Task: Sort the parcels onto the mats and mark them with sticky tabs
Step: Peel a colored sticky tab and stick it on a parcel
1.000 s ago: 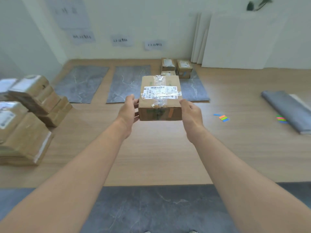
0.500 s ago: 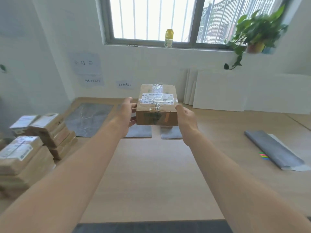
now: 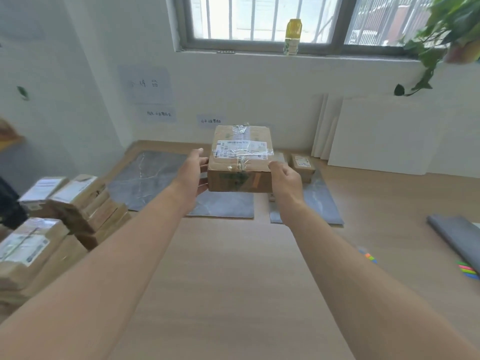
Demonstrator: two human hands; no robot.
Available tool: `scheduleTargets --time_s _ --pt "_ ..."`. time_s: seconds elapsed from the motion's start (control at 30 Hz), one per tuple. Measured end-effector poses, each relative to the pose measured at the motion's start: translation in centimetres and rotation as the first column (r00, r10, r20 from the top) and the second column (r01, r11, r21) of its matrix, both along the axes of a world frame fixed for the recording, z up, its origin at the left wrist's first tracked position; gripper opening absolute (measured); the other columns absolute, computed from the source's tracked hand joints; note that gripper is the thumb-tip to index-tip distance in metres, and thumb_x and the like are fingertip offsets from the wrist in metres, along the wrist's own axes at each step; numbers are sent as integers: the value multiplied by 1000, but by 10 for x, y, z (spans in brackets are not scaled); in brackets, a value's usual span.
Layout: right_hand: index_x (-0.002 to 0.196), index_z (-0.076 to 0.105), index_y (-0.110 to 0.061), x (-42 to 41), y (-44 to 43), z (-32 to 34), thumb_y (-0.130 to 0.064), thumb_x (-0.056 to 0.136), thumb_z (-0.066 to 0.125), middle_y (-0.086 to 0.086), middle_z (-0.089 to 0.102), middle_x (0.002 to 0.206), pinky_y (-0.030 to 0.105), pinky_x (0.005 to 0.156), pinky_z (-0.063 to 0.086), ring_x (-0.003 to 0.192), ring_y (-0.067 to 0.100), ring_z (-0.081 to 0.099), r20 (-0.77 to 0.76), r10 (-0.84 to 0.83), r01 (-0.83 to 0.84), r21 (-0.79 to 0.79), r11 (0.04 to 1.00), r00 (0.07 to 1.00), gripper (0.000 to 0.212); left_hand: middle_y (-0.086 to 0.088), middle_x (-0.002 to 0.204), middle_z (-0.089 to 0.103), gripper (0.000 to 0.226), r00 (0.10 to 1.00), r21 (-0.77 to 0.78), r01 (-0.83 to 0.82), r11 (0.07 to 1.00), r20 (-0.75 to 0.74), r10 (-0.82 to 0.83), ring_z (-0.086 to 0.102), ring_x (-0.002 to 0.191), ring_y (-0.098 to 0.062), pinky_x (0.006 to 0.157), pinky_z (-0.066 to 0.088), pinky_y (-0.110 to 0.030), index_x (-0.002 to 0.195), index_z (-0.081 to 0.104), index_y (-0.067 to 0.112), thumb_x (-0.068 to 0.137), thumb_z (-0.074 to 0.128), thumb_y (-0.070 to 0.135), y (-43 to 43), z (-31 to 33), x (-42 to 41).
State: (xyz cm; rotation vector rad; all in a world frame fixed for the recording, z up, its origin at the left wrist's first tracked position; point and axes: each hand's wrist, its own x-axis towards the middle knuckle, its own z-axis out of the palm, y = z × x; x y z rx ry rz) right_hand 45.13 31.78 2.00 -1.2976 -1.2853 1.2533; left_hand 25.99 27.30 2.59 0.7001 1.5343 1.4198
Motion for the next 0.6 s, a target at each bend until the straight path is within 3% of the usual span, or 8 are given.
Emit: scheduleTargets --time_s 0.07,0.13,0.2,0.3,0.37,0.47,0.6 --pt "64 45 -30 -16 26 -7 -36 100 53 -15 37 54 28 56 27 59 12 34 3 25 -25 3 1000 1000 37 1 106 68 57 1000 -2 -27 1000 7 27 61 98 -22 103 46 -38 123 67 12 100 33 51 18 -6 -13" --pt "84 62 -26 -34 49 -16 -40 101 51 -14 52 69 25 60 33 66 7 45 28 73 -73 4 997 997 24 0 109 69 55 998 -6 -58 998 9 58 62 99 -22 102 47 -38 124 66 12 101 34 51 34 -13 -30" --pt "101 68 -25 -57 71 -26 -46 99 50 -11 62 84 26 68 39 77 6 52 47 124 -124 -11 992 991 27 0 107 69 54 995 -12 -101 995 19 101 62 97 -21 100 47 -37 125 66 12 101 35 49 45 -19 -49" --pt "97 66 -27 -94 94 -34 -43 99 50 -8 61 84 29 72 42 78 10 52 54 178 -176 -41 984 983 23 3 104 68 52 987 -20 -159 987 23 160 63 95 -20 95 49 -36 126 65 13 102 36 48 57 -27 -80" --pt "104 66 -27 -118 105 -38 -39 101 50 -12 63 90 23 71 42 81 5 53 34 211 -209 -53 977 977 20 2 106 69 50 982 -35 -185 982 19 185 63 95 -20 94 50 -36 126 64 13 102 36 47 64 -30 -103" --pt "96 63 -34 -158 121 -46 -35 103 49 -18 61 90 17 69 40 80 -2 51 27 257 -254 -64 965 966 15 -2 113 70 49 974 -59 -223 973 13 224 64 97 -22 99 51 -39 125 65 13 102 37 47 78 -37 -144" --pt "112 68 -23 -220 138 -56 -36 102 50 -14 65 93 22 69 41 84 1 56 32 233 -230 -72 970 972 24 -5 110 70 48 971 -61 -239 969 -2 239 64 94 -20 95 52 -37 121 66 13 102 37 47 103 -53 -203"
